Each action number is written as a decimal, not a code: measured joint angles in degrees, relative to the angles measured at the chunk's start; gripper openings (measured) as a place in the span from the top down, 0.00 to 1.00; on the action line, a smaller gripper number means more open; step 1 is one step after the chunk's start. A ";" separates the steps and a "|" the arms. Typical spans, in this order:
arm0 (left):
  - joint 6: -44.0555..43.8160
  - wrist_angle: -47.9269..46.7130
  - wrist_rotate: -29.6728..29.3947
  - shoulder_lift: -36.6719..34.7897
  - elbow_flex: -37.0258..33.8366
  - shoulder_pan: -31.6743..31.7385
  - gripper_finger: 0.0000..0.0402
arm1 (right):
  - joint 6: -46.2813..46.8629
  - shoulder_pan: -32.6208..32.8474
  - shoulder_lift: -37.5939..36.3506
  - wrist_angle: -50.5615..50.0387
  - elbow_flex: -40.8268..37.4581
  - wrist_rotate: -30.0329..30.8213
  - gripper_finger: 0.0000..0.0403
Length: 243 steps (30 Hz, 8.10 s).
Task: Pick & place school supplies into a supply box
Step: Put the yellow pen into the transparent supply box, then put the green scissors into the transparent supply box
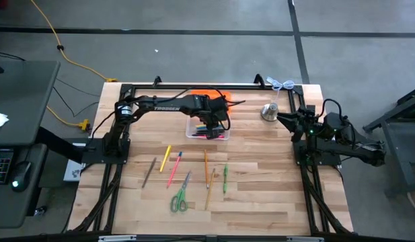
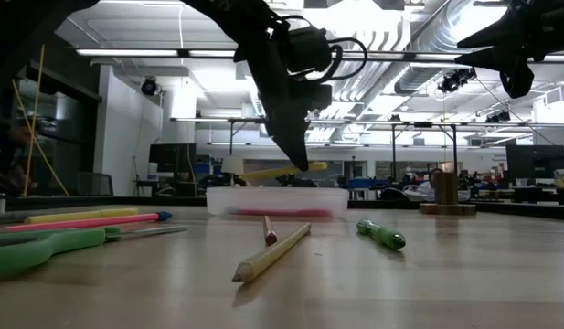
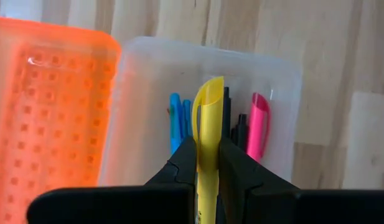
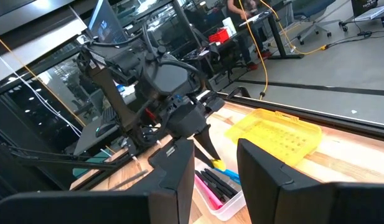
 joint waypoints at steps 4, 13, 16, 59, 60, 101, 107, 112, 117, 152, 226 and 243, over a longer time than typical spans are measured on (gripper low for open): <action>0.85 -1.42 0.01 1.23 -0.11 -0.02 0.83 | 0.00 0.01 0.00 0.00 0.00 0.00 0.75; 1.20 -1.45 1.10 3.44 -0.15 0.00 0.83 | -0.44 -0.01 0.00 -0.68 0.00 0.00 0.75; 1.21 -0.97 1.22 3.97 0.03 0.00 0.83 | -0.44 -0.01 0.00 -1.02 0.00 0.00 0.75; 0.70 0.05 -1.28 6.59 -0.11 0.02 0.62 | -0.44 0.01 0.00 -1.73 0.00 -0.46 0.76; 0.70 0.05 -1.28 6.59 -0.11 0.02 0.61 | -0.44 -0.01 0.00 -1.73 0.00 -0.46 0.76; -22.55 -46.77 -7.27 5.89 20.82 0.03 0.50 | -0.46 0.00 0.00 -1.73 0.00 -1.87 0.75; -26.44 -47.29 -5.70 3.01 20.48 -1.27 0.50 | -0.46 0.00 -0.02 -1.77 0.00 -3.39 0.75; -30.87 -47.15 -4.44 -0.19 20.48 -2.98 0.50 | -0.48 0.01 -0.02 -1.77 0.00 -3.48 0.75; -36.57 -47.12 -2.31 -2.10 20.48 -5.75 0.50 | -0.48 -0.01 -0.02 -1.79 0.00 -3.48 0.75; -81.93 -47.12 4.00 -2.67 20.46 -32.04 0.50 | -0.48 -0.01 -0.02 -1.88 0.00 -8.55 0.76; -112.69 -7.24 8.69 -0.36 -11.45 -45.28 0.50 | -0.45 0.00 0.18 -1.74 0.01 -13.95 0.75; -114.44 -11.76 4.54 -0.36 -6.34 -45.35 0.50 | -0.46 -0.01 1.07 -1.84 0.02 -15.48 0.76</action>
